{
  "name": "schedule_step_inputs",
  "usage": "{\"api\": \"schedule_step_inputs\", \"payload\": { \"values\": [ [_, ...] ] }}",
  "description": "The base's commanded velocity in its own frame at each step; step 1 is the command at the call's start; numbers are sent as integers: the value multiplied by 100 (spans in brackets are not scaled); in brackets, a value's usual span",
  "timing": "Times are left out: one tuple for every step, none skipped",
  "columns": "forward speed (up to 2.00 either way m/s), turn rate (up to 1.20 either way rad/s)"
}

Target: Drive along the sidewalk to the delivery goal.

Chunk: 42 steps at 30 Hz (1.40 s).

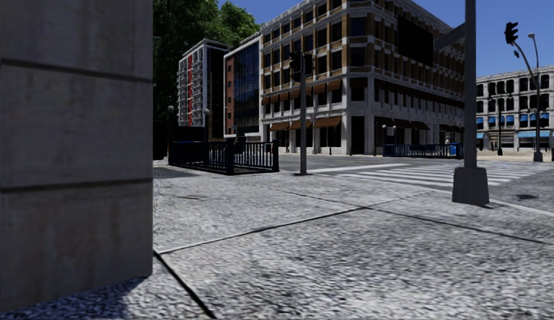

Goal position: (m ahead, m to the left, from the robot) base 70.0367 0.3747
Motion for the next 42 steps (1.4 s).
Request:
{"api": "schedule_step_inputs", "payload": {
  "values": [
    [191,-2],
    [191,-18],
    [191,-18],
    [191,-23],
    [191,-25],
    [191,-25],
    [191,-25],
    [191,-26],
    [191,-27],
    [191,-27],
    [191,-29],
    [191,-29],
    [191,-29],
    [191,-29],
    [191,-29],
    [191,-29],
    [191,-29],
    [191,-29],
    [191,-29],
    [191,-29],
    [191,-29],
    [191,-29],
    [191,-29],
    [191,-29],
    [191,-31],
    [191,-34],
    [191,-37],
    [191,-37],
    [191,-42],
    [191,-47],
    [191,-47],
    [191,-48],
    [191,-49],
    [191,-49],
    [191,-49],
    [191,-49],
    [191,-49],
    [191,-49],
    [191,-49],
    [191,-50],
    [191,-50],
    [191,-50]
  ]
}}
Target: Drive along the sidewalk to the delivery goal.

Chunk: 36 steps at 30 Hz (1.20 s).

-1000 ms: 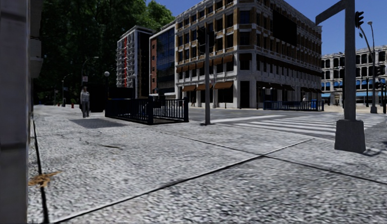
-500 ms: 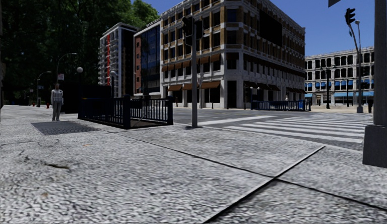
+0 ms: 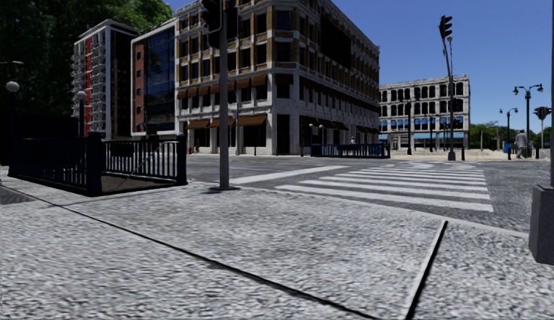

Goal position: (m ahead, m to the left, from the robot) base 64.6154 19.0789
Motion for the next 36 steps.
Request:
{"api": "schedule_step_inputs", "payload": {
  "values": [
    [191,-50],
    [191,-50],
    [191,-50],
    [191,-50],
    [191,-50],
    [191,-50],
    [191,-50],
    [191,-50],
    [191,-50],
    [191,-50],
    [191,-50],
    [191,-50],
    [191,-50],
    [191,-50],
    [191,-50],
    [191,-50],
    [191,-50],
    [191,-49],
    [191,-49],
    [191,-49],
    [191,-49],
    [191,-49],
    [191,-40],
    [191,-30],
    [191,-27],
    [191,-27],
    [191,-27],
    [191,-27],
    [191,-27],
    [191,-27],
    [191,-27],
    [191,-27],
    [191,-27],
    [191,-27],
    [191,-27],
    [191,-27]
  ]
}}
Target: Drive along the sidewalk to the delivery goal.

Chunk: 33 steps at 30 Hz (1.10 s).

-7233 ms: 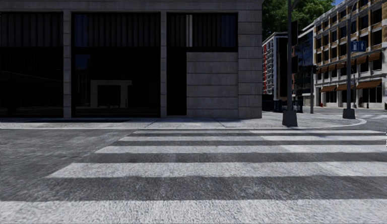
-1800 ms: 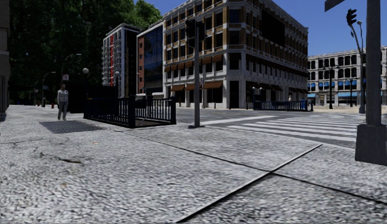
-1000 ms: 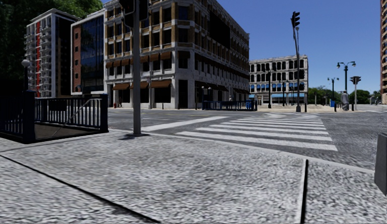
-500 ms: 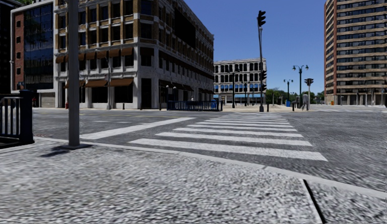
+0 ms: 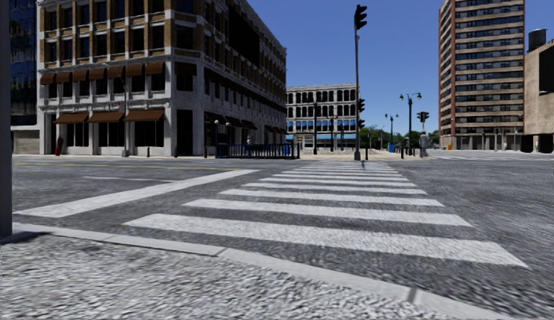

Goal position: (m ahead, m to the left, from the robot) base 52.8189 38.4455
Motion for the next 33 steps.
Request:
{"api": "schedule_step_inputs", "payload": {
  "values": [
    [191,-27],
    [191,-27],
    [191,-31],
    [191,-31],
    [191,-38],
    [191,-43],
    [191,-43],
    [191,-45],
    [191,-45],
    [191,-45],
    [191,-45],
    [191,-45],
    [191,-45],
    [191,-45],
    [191,-45],
    [191,-45],
    [191,-45],
    [191,-45],
    [191,-45],
    [191,-34],
    [191,0],
    [191,0],
    [191,0],
    [191,0],
    [191,0],
    [191,0],
    [191,0],
    [191,0],
    [191,0],
    [191,0],
    [191,0],
    [191,0],
    [191,0]
  ]
}}
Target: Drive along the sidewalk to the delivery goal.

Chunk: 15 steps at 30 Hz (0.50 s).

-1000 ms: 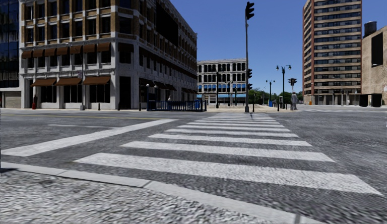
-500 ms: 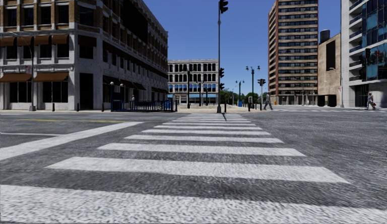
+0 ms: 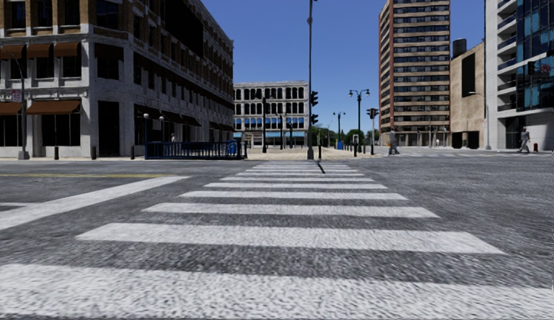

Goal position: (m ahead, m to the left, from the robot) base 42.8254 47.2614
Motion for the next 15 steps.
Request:
{"api": "schedule_step_inputs", "payload": {
  "values": [
    [191,0],
    [191,0],
    [191,0],
    [191,0],
    [191,0],
    [193,0],
    [194,0],
    [194,0],
    [194,0],
    [194,0],
    [194,0],
    [194,0],
    [194,0],
    [194,0],
    [194,0]
  ]
}}
